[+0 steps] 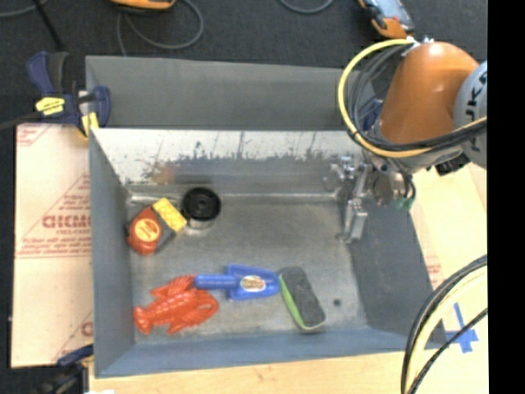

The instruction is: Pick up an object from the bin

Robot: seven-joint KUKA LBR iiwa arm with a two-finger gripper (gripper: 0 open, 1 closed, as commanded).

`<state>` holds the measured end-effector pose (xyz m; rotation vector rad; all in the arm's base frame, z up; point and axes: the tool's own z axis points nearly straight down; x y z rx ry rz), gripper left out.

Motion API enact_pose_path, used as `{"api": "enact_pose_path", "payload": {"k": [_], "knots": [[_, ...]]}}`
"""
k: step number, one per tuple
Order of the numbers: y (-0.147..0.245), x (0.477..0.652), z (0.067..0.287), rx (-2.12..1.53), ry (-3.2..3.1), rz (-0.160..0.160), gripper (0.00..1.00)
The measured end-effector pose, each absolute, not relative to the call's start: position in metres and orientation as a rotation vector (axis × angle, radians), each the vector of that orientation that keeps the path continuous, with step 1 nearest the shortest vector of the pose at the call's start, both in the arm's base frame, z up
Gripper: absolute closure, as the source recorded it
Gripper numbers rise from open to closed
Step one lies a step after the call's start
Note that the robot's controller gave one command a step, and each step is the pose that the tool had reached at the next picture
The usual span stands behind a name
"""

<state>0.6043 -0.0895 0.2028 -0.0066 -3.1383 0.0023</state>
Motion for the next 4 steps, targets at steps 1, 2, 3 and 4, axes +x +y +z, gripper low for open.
{"api": "enact_pose_path", "payload": {"k": [1,2,3,4], "knots": [[-0.089,0.606,0.208,-0.004,-3.146,0.004,0.00],[-0.051,0.604,0.157,-0.034,-3.152,0.001,0.00],[-0.026,0.591,0.161,-0.006,-3.128,-0.003,0.00],[-0.022,0.602,0.200,0.001,-3.153,0.000,0.00]]}}
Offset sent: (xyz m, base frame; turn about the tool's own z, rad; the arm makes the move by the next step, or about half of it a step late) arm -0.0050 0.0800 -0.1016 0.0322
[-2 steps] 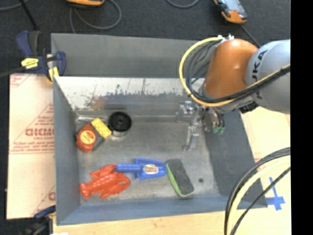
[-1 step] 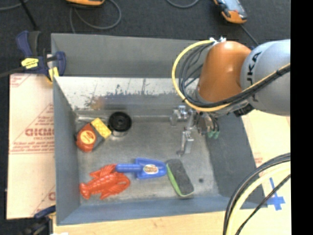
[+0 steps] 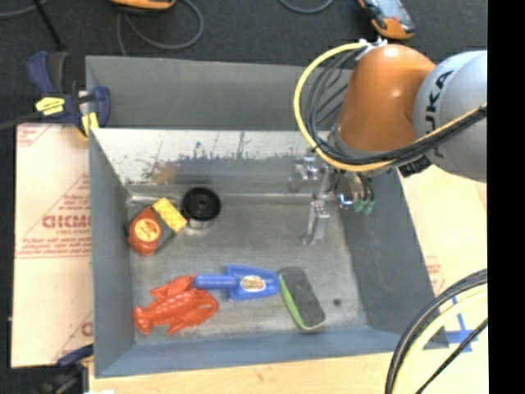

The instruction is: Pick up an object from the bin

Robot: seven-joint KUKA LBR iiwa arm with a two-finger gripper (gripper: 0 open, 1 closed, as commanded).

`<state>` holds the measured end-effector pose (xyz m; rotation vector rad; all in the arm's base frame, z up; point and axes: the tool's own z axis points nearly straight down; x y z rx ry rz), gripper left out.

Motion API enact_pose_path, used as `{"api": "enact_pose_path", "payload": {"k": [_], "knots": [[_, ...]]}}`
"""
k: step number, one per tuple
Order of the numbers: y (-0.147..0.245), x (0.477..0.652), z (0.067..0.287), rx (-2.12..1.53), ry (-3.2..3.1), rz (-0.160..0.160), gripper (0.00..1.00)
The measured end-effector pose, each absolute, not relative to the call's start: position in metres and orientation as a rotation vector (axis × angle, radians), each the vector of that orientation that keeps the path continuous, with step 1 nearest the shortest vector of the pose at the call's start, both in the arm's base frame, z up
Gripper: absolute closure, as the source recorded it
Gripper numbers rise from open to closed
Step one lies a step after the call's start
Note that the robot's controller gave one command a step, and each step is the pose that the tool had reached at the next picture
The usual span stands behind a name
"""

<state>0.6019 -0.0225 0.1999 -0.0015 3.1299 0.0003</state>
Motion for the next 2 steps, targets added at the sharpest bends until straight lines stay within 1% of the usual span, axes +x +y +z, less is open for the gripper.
{"api": "enact_pose_path", "payload": {"k": [1,2], "knots": [[0.006,0.604,0.139,0.030,3.131,0.002,0.00],[0.018,0.581,0.109,-0.168,3.137,-0.001,0.00]]}}
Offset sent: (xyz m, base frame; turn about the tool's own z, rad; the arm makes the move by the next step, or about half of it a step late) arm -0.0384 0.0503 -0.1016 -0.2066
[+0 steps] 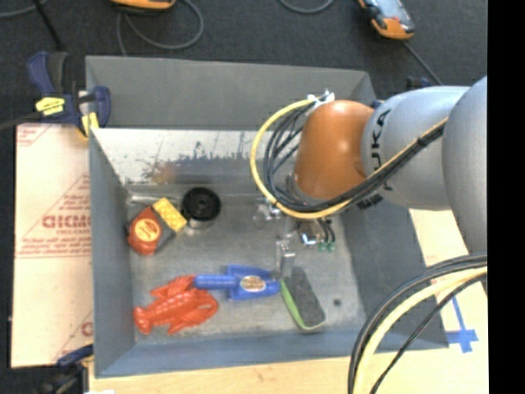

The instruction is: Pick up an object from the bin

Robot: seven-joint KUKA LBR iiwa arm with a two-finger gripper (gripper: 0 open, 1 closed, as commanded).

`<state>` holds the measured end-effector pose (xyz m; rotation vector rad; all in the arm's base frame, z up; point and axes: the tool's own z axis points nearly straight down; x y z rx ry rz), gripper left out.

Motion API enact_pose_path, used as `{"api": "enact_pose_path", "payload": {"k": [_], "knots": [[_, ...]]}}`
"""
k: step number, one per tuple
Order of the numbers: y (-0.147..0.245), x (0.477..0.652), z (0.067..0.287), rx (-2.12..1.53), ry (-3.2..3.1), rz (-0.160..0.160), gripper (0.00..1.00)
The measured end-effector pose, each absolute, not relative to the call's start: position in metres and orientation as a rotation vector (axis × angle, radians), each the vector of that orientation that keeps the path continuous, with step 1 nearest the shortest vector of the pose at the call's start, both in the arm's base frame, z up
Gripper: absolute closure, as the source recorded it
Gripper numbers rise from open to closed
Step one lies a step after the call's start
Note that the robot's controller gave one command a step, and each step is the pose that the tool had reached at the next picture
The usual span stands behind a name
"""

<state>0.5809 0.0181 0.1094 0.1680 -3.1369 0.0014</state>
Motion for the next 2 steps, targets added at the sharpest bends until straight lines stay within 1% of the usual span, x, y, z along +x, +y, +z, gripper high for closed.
{"api": "enact_pose_path", "payload": {"k": [1,2], "knots": [[0.023,0.567,0.091,0.279,-3.133,-0.001,0.00],[0.031,0.533,0.071,0.418,-3.115,0.001,1.00]]}}
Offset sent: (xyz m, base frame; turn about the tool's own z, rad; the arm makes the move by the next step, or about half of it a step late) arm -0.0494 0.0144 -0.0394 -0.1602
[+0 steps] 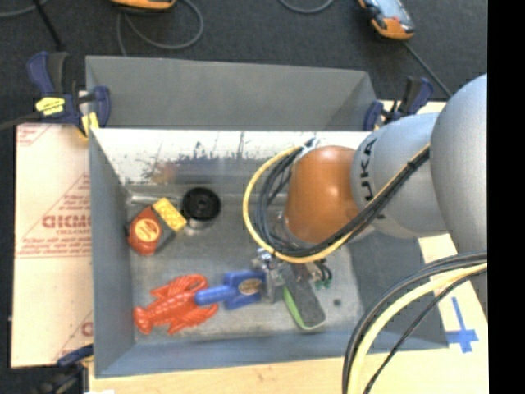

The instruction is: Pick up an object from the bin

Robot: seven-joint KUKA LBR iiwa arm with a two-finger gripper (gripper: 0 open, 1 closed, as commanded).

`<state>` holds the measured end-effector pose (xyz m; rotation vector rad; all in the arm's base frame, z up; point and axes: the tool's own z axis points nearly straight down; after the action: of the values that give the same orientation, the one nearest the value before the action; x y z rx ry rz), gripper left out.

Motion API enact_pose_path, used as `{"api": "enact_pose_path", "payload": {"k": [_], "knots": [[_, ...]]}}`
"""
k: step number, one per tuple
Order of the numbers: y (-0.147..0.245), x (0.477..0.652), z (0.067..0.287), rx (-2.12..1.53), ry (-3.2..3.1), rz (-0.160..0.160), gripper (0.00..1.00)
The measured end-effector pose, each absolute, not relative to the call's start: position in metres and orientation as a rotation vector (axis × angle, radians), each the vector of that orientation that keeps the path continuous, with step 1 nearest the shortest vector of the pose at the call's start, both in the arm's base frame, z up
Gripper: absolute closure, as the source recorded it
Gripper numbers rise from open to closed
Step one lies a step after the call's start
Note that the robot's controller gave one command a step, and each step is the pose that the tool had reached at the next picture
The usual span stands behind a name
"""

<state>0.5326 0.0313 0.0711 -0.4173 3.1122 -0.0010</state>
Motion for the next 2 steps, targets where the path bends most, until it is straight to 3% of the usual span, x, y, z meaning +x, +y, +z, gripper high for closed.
{"api": "enact_pose_path", "payload": {"k": [1,2], "knots": [[0.031,0.533,0.071,-0.418,3.112,-0.001,1.00],[0.017,0.507,0.169,-0.428,3.110,-0.002,1.00]]}}
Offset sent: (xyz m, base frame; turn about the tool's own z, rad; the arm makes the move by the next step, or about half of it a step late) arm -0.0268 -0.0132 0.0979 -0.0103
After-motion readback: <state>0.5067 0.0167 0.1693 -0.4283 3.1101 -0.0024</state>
